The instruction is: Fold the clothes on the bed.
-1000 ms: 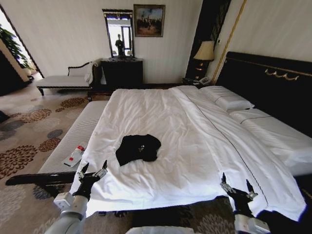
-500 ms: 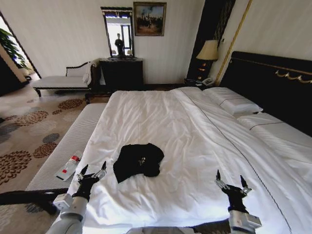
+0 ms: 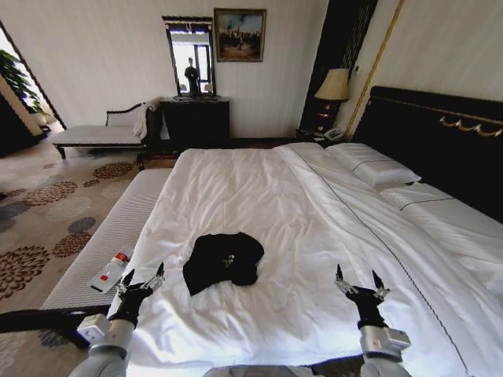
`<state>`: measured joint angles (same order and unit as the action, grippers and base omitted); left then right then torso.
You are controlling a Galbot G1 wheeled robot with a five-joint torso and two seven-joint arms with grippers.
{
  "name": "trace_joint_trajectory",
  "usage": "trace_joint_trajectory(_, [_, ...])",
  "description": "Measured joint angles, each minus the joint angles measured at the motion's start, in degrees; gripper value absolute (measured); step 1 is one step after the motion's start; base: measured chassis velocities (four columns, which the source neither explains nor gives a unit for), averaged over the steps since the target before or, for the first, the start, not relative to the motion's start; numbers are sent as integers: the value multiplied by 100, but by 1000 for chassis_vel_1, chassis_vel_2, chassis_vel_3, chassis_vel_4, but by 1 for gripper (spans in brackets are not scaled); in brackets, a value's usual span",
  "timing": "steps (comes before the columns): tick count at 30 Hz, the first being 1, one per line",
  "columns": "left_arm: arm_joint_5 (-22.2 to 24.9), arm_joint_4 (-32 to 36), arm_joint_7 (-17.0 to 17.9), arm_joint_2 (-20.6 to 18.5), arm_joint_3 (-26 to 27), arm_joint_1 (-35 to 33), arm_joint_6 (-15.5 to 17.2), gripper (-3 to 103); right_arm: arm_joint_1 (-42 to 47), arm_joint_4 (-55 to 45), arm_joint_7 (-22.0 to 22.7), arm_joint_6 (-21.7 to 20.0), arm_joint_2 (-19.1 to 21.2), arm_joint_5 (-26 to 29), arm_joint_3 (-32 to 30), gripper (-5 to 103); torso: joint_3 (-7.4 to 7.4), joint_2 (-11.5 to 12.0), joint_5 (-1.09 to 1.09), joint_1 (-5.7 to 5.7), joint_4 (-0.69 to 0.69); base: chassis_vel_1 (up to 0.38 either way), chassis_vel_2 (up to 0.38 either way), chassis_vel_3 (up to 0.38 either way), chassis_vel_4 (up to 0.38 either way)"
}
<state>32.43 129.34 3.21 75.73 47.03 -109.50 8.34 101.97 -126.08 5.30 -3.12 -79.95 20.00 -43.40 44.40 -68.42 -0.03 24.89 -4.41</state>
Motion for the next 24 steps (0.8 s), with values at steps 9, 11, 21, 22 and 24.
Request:
trace_joint_trajectory(9, [457,-292,-36,-200,55,-4,19,100,-1098,-86,63,-1621,1589,2388,150,100,-2,-1,-4,-2,-1,0,0,0,0])
trace_joint_trajectory(11, [418,-285,-34,-150,43,-37,25,100,-1372,2,31,-1930,1922,2840,249,100,-2,-1,-3,-3,1,0,0,0,0])
trace_joint_trajectory(21, [88,-112,-16,103,-19,-179,34,100,-4321,2285,-50,-2670,2790,4119,2444,100,0,0,1,-1,3,0,0,0,0])
trace_joint_trajectory(22, [88,-112,-16,103,-19,-179,34,100,-4321,2285,-50,-2670,2790,4119,2444,100,0,0,1,-1,3,0,0,0,0])
trace_joint_trajectory(24, [-51,-103,56,78,-169,-69,82,100,-5035,3112,-306,-2766,2725,3994,3125,100,0,0,-1,-1,1,0,0,0,0])
